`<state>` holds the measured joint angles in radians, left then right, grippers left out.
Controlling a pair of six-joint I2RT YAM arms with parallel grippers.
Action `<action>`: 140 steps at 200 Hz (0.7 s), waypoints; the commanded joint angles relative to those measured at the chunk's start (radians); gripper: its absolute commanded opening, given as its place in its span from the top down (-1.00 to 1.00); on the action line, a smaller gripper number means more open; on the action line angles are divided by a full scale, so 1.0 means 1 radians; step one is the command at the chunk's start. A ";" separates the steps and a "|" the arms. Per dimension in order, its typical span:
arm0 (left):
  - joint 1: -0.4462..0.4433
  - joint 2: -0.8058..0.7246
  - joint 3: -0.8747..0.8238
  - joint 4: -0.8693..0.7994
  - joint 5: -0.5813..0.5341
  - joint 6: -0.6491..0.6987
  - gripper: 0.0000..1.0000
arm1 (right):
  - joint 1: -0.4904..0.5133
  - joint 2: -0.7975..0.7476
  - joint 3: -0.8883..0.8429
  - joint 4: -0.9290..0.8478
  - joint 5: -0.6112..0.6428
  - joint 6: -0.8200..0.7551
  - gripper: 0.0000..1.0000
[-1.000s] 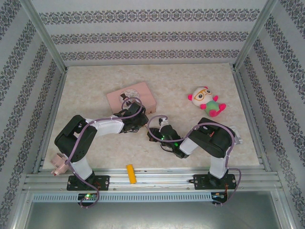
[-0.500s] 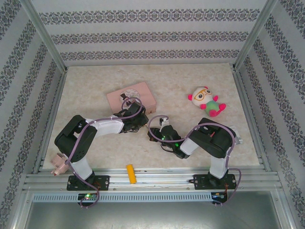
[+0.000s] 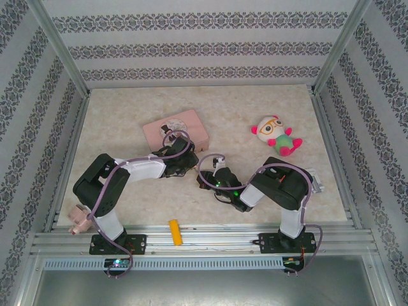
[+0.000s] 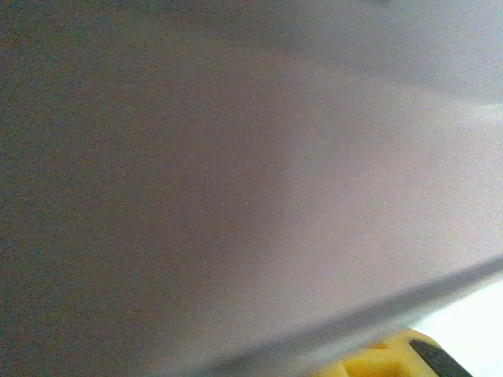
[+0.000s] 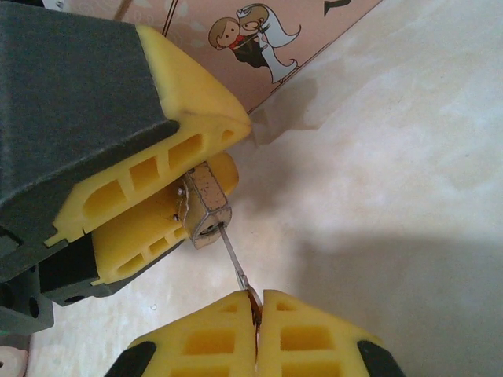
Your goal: Unlock the padlock with the key
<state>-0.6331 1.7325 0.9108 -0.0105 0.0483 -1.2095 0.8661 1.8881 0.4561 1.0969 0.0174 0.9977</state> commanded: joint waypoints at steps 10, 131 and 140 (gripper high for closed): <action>-0.007 -0.024 -0.009 0.050 0.077 -0.043 0.56 | -0.007 0.010 0.012 0.078 0.010 0.012 1.00; -0.007 -0.031 -0.018 0.048 0.069 -0.040 0.56 | -0.009 0.012 -0.015 0.149 0.065 0.034 1.00; -0.007 -0.031 -0.020 0.050 0.069 -0.042 0.56 | -0.009 0.018 -0.012 0.153 0.061 0.036 1.00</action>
<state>-0.6327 1.7321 0.9092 -0.0063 0.0498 -1.2102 0.8661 1.8881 0.4374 1.1572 0.0422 1.0199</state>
